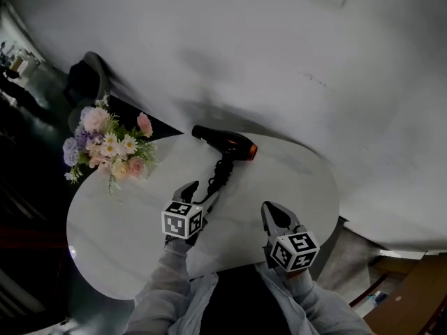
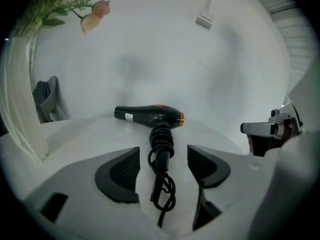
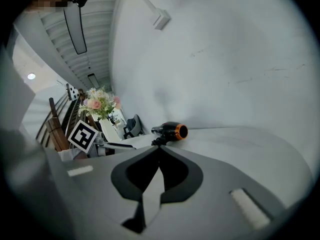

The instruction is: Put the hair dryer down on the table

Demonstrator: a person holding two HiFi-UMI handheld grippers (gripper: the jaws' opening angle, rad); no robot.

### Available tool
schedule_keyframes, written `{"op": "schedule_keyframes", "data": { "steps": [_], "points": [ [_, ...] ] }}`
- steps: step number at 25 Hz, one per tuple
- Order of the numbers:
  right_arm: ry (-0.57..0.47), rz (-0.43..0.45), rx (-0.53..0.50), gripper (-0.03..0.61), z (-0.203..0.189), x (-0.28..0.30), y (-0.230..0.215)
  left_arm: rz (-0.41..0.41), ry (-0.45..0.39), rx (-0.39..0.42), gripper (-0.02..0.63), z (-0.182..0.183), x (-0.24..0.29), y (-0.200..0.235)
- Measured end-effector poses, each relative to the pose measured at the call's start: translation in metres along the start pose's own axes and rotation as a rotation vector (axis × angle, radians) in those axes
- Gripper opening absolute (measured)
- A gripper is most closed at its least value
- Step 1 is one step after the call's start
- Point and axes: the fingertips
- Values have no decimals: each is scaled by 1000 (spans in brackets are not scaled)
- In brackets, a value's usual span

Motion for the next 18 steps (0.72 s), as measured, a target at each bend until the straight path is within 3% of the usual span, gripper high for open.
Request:
{"op": "schedule_keyframes", "data": {
  "steps": [12,18],
  "points": [
    [-105,-72,-39,9,-7,-47,50,-96,-122,55,189,4,-90,-29],
    [-140,-70,-70,9,-7,-61,75,-95,-185,58,112,-2,-136,-33]
  ]
}}
Point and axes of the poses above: the fingertips, and each gripper's own axes: x forward along the fingers, y to its left, z out of its top
